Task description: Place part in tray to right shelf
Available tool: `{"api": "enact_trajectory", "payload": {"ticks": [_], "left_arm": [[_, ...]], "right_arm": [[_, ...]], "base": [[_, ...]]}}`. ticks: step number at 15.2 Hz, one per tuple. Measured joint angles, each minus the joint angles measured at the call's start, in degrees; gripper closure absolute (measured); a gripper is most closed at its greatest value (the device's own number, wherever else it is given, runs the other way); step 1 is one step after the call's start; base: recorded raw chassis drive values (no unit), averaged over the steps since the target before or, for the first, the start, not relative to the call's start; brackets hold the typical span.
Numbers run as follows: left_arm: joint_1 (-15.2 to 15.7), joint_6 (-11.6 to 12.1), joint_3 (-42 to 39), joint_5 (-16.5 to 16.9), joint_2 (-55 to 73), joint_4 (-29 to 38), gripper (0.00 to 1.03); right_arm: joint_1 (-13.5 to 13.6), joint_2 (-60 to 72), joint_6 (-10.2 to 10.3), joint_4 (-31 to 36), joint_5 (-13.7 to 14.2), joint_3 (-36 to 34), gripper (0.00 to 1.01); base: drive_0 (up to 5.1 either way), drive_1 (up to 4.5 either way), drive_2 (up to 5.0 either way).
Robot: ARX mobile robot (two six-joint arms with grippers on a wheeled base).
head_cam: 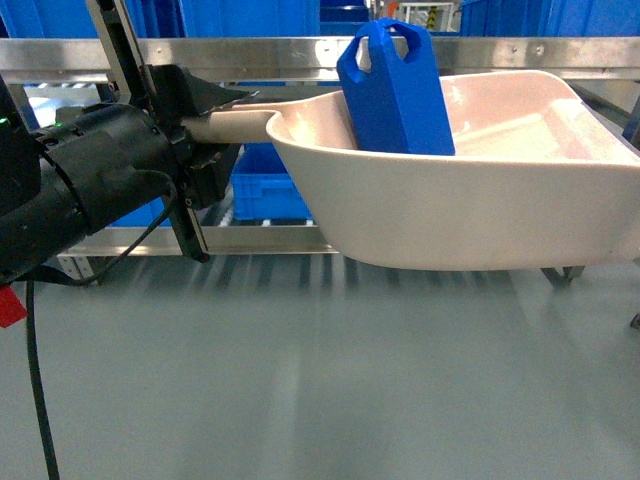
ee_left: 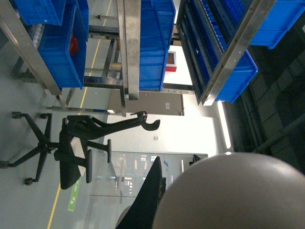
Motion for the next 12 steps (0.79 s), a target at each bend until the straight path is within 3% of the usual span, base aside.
{"api": "enact_trajectory", "payload": {"ticks": [12], "left_arm": [[0.0, 0.0, 0.0, 0.0, 0.0, 0.0, 0.90]], "right_arm": [[0.0, 0.0, 0.0, 0.0, 0.0, 0.0, 0.03]], "base": [[0.0, 0.00, 0.0]]}}
